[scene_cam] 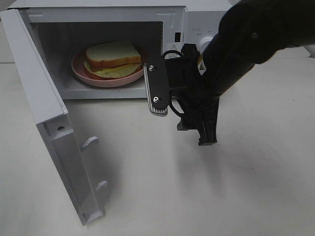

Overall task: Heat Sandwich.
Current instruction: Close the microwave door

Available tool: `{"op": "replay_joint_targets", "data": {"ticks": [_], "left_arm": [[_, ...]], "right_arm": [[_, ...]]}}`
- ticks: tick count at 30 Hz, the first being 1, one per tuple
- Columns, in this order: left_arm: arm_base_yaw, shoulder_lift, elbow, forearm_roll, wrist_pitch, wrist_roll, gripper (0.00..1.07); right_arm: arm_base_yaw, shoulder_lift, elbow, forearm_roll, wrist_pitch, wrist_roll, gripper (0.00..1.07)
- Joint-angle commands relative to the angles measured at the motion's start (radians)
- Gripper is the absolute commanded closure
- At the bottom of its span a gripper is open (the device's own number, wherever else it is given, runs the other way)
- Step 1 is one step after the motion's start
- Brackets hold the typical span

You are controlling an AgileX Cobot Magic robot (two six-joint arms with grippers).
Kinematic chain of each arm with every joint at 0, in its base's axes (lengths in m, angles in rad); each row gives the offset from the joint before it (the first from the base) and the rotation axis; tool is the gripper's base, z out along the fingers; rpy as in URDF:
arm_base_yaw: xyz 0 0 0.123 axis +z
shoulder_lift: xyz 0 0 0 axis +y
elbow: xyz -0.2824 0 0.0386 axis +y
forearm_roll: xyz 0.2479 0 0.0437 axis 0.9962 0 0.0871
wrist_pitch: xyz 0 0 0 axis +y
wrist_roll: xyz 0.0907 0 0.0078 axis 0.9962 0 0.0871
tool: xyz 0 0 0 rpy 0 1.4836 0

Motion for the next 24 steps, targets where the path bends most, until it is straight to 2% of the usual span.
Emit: {"op": "replay_joint_targets", "data": {"ticks": [1, 3, 9, 12, 18, 24], "left_arm": [[0.000, -0.026, 0.004, -0.002, -0.011, -0.001, 0.06], [0.000, -0.026, 0.004, -0.002, -0.011, -0.001, 0.06], [0.000, -0.026, 0.004, -0.002, -0.011, -0.001, 0.06], [0.000, -0.026, 0.004, -0.002, -0.011, -0.001, 0.06], [0.000, -0.026, 0.004, -0.002, -0.011, -0.001, 0.06], [0.000, -0.026, 0.004, -0.002, -0.011, -0.001, 0.06]], "right_arm": [[-0.001, -0.068, 0.064, 0.003, 0.002, 0.080, 0.41], [-0.001, -0.117, 0.126, 0.003, 0.002, 0.149, 0.41], [-0.001, -0.213, 0.208, 0.003, 0.003, 0.297, 0.41], [-0.001, -0.291, 0.265, 0.012, 0.013, 0.443, 0.41], [0.000, -0.401, 0.286, 0.039, 0.116, 0.694, 0.41], [0.000, -0.497, 0.286, 0.038, 0.249, 0.832, 0.41]]}}
